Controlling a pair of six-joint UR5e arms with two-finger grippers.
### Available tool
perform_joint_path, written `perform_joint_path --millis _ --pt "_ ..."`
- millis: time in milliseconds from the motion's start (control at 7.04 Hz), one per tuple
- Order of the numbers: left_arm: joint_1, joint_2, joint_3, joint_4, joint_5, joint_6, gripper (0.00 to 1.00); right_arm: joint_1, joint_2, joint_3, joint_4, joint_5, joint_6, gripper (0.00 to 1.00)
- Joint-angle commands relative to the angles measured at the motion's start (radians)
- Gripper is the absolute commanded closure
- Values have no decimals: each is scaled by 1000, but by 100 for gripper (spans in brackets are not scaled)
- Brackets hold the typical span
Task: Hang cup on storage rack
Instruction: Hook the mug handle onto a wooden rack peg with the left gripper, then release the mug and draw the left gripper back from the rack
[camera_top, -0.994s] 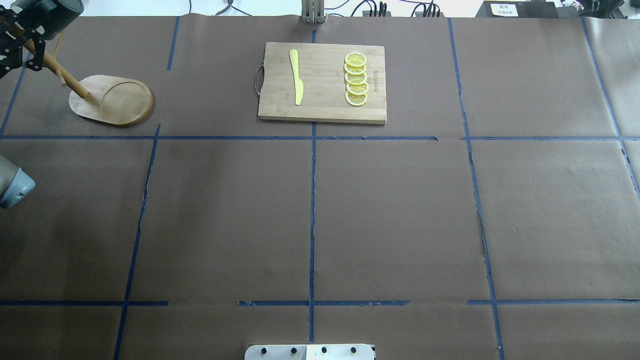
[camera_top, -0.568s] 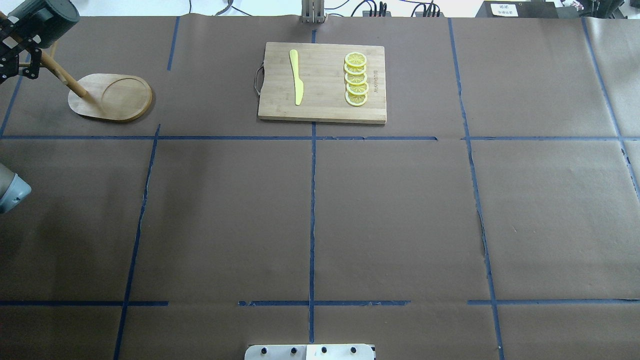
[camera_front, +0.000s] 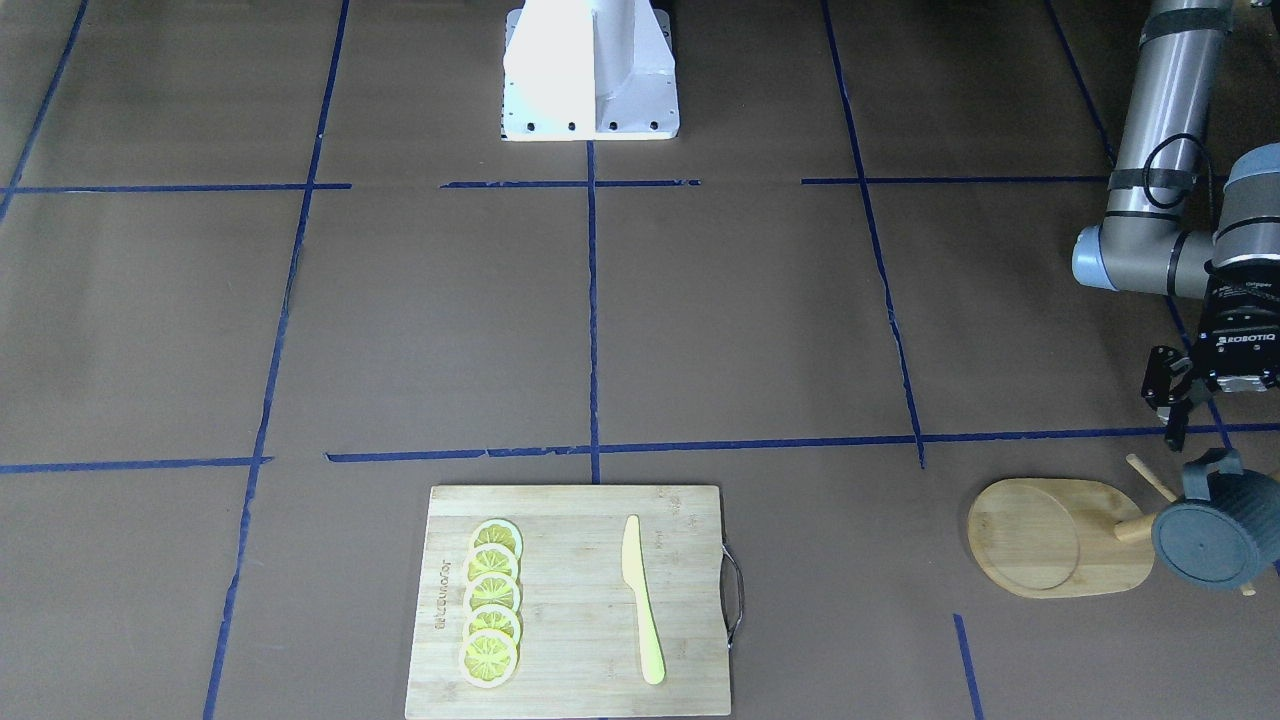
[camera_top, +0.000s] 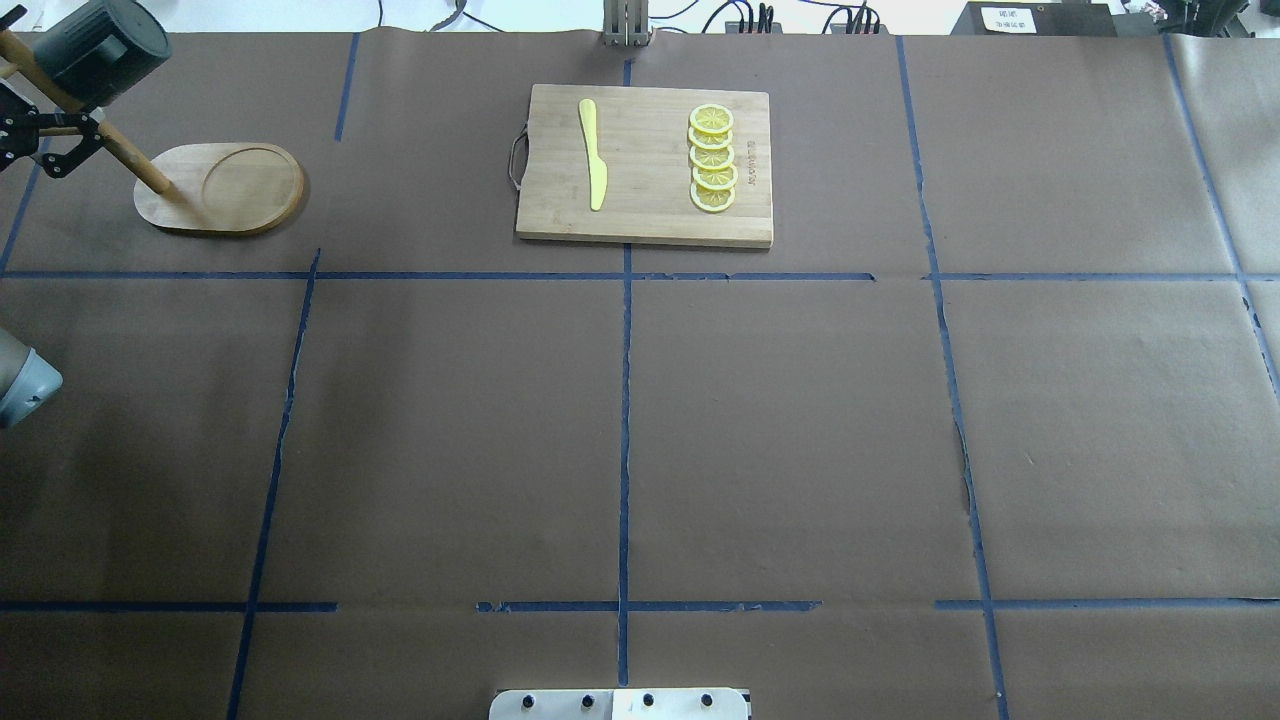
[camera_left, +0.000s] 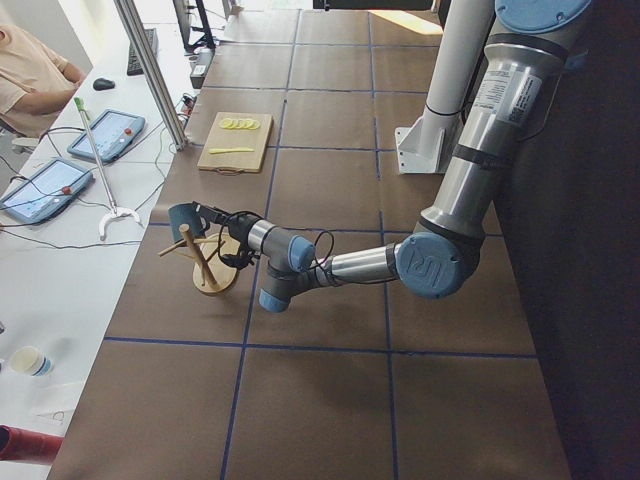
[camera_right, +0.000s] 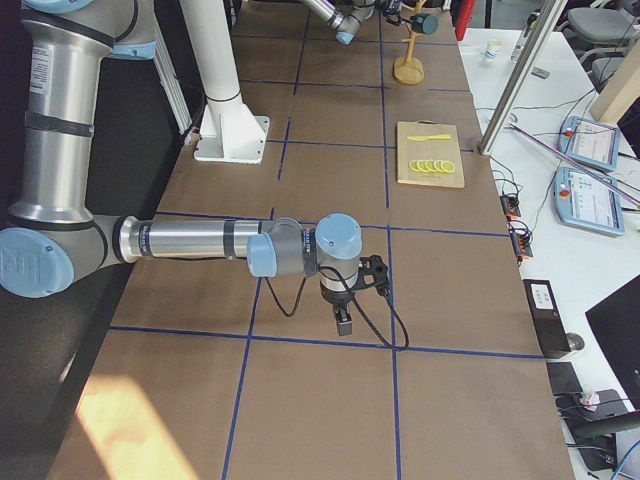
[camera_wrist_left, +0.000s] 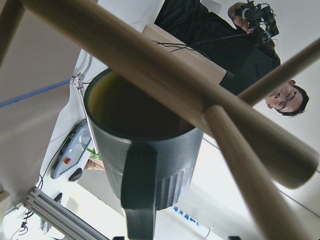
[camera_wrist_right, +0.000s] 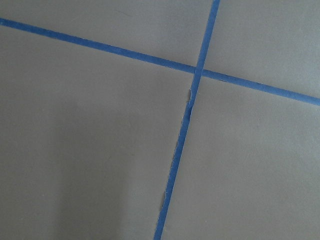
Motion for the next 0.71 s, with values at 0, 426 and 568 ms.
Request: perform_joint_path --millis 0,426,568 --pt "0 1 -15 -18 0 -2 0 0 0 0 -1 0 3 0" --pt "10 136 -193 -72 -17 53 0 0 0 -2 -1 0 3 0" --pt "11 183 -270 -70 -116 123 0 -1 0 -2 -1 2 3 0"
